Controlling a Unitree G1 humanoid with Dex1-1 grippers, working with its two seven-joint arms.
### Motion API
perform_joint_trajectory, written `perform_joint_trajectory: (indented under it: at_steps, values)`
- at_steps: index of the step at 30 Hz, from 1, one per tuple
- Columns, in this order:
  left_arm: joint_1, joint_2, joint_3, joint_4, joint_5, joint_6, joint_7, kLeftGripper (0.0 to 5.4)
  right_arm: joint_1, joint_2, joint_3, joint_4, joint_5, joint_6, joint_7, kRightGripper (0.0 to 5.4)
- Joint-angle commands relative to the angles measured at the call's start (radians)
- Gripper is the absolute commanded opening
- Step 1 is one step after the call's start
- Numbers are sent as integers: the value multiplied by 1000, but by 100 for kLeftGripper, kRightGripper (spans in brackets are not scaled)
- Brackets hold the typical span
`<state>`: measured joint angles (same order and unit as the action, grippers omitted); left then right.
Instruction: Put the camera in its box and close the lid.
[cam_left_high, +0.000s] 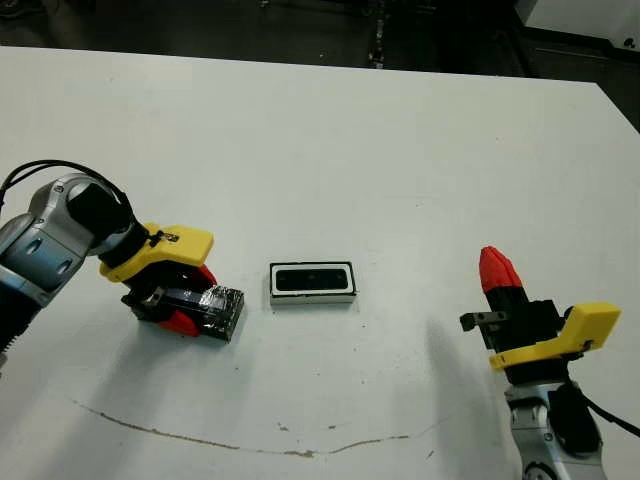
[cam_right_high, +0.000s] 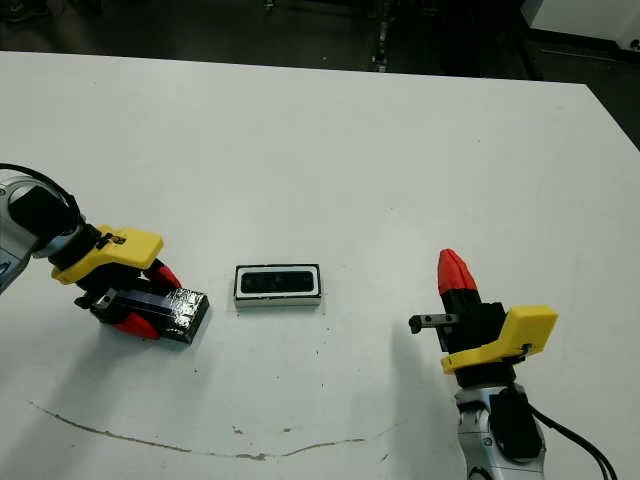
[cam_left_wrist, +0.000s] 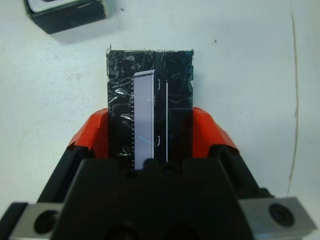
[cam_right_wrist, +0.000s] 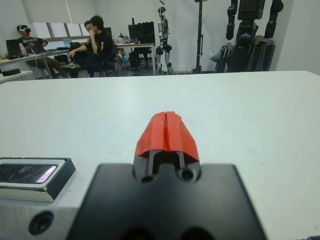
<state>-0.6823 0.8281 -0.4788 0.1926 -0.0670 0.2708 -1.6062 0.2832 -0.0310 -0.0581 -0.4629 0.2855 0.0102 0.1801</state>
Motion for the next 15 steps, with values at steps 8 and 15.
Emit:
perform_joint_trajectory:
  at_steps: [8, 15]
  values:
    - [-14, -68, 169, 43, -136, 158, 63, 316, 13, -6, 2, 6, -9, -5, -4, 0]
    - [20, -124, 209, 23, -170, 220, 154, 316, 16, -5, 4, 1, -10, -6, -5, 0]
